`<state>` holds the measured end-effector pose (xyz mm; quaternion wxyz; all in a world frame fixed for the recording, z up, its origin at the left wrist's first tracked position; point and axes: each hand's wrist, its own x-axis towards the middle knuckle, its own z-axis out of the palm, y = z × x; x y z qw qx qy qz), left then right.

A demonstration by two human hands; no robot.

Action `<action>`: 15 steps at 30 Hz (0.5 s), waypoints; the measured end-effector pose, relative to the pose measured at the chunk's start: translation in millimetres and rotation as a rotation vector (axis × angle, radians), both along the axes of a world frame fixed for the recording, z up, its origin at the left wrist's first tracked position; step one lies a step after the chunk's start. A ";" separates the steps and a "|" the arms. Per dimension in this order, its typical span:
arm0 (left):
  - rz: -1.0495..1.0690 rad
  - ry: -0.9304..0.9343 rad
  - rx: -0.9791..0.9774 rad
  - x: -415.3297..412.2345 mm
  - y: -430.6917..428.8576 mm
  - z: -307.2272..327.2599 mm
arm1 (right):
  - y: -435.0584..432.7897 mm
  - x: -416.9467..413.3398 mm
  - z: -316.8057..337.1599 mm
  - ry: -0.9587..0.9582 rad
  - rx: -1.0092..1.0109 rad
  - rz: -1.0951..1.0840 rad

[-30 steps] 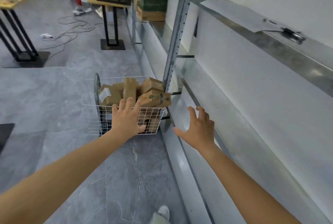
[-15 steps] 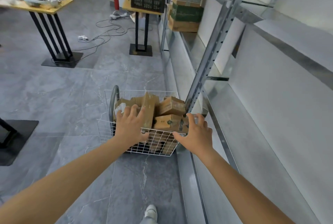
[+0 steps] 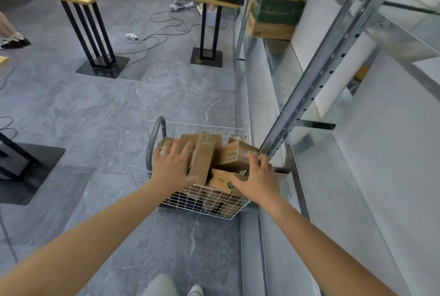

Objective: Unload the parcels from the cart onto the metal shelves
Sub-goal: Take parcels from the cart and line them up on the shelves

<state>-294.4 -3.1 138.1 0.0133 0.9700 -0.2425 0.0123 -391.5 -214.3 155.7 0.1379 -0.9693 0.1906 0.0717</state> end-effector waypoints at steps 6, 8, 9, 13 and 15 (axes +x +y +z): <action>-0.023 0.092 0.052 31.1 -5.8 -20.3 | -8.8 34.3 -20.4 0.070 0.046 -0.014; -0.048 0.126 0.076 41.1 -10.5 -28.8 | -11.5 45.3 -26.6 0.090 0.065 -0.024; -0.061 0.144 0.081 47.5 -13.9 -32.1 | -13.0 51.3 -29.8 0.099 0.078 -0.033; -0.123 0.185 0.098 76.0 -30.8 -45.4 | -18.2 77.5 -41.6 0.088 0.142 -0.108; -0.150 0.206 0.098 91.5 -38.4 -53.7 | -20.1 91.6 -49.6 0.088 0.173 -0.143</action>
